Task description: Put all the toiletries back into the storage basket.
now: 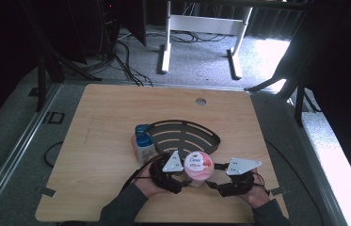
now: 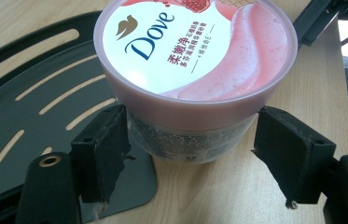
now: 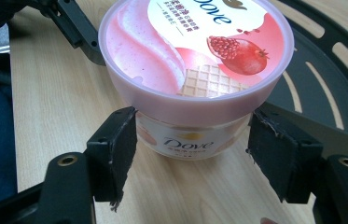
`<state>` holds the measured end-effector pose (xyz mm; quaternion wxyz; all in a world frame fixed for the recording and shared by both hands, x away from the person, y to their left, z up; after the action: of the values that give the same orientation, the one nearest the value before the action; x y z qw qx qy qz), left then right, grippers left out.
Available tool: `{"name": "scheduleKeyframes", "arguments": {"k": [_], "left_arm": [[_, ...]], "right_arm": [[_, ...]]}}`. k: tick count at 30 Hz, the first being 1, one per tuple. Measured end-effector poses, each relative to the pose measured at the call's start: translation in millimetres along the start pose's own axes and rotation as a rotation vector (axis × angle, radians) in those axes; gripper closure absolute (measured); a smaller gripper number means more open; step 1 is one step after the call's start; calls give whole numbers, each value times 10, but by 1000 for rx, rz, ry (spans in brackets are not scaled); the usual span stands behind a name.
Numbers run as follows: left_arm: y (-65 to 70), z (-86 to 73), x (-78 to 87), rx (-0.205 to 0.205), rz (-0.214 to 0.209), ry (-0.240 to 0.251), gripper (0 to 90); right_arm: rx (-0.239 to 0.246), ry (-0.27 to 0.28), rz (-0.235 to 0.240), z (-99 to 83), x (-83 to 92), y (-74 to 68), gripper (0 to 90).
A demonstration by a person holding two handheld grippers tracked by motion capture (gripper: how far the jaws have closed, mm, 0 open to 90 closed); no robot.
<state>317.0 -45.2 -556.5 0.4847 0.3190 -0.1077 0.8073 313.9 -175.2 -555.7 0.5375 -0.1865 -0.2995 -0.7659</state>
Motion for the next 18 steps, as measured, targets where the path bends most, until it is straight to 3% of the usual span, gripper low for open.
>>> {"name": "scheduleKeyframes", "arguments": {"k": [18], "left_arm": [[-62,147,-3,-7,20,2,267]], "right_arm": [[-8,16,-11,32,37,144,324]]}}
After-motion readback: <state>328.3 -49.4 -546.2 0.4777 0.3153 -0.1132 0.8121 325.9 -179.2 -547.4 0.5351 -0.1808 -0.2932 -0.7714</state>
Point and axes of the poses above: each handheld gripper's, and its own axes: x roughly backward along the jaws, z roughly out of its top, y roughly to its right, the point moved 10 cm from there along -x, roughly forward along the jaws, and after that the axes turned 15 degrees about x, right-handed, at the moved point
